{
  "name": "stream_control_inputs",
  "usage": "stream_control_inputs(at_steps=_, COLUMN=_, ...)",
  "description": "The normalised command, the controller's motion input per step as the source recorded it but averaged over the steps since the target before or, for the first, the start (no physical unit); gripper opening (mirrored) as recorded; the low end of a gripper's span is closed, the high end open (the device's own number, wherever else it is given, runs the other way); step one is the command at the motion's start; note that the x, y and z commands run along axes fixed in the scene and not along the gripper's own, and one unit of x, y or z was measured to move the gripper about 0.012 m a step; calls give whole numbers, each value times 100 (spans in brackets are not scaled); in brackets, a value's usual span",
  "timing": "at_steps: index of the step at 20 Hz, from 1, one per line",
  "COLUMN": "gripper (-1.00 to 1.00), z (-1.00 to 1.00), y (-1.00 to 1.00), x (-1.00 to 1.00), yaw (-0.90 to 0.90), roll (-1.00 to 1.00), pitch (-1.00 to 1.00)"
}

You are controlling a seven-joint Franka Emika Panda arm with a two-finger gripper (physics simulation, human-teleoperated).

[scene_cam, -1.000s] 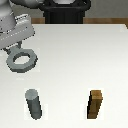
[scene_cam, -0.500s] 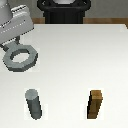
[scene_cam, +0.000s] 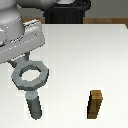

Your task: Put the loop with the handle onto the peg.

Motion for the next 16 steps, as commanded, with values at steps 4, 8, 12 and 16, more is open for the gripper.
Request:
stream_control_inputs(at_steps=4, gripper=-100, z=0, y=-25, x=25, yaw=0, roll=0, pitch=0)
stream_control_inputs(at_steps=8, gripper=-100, z=-25, y=0, x=0, yaw=0, roll=0, pitch=0)
stream_control_inputs(at_steps=12, gripper=-100, z=-25, y=50, x=0, yaw=0, roll=0, pitch=0)
stream_control_inputs(at_steps=16, gripper=-100, z=-50, y=0, x=0, yaw=0, roll=0, pitch=0)
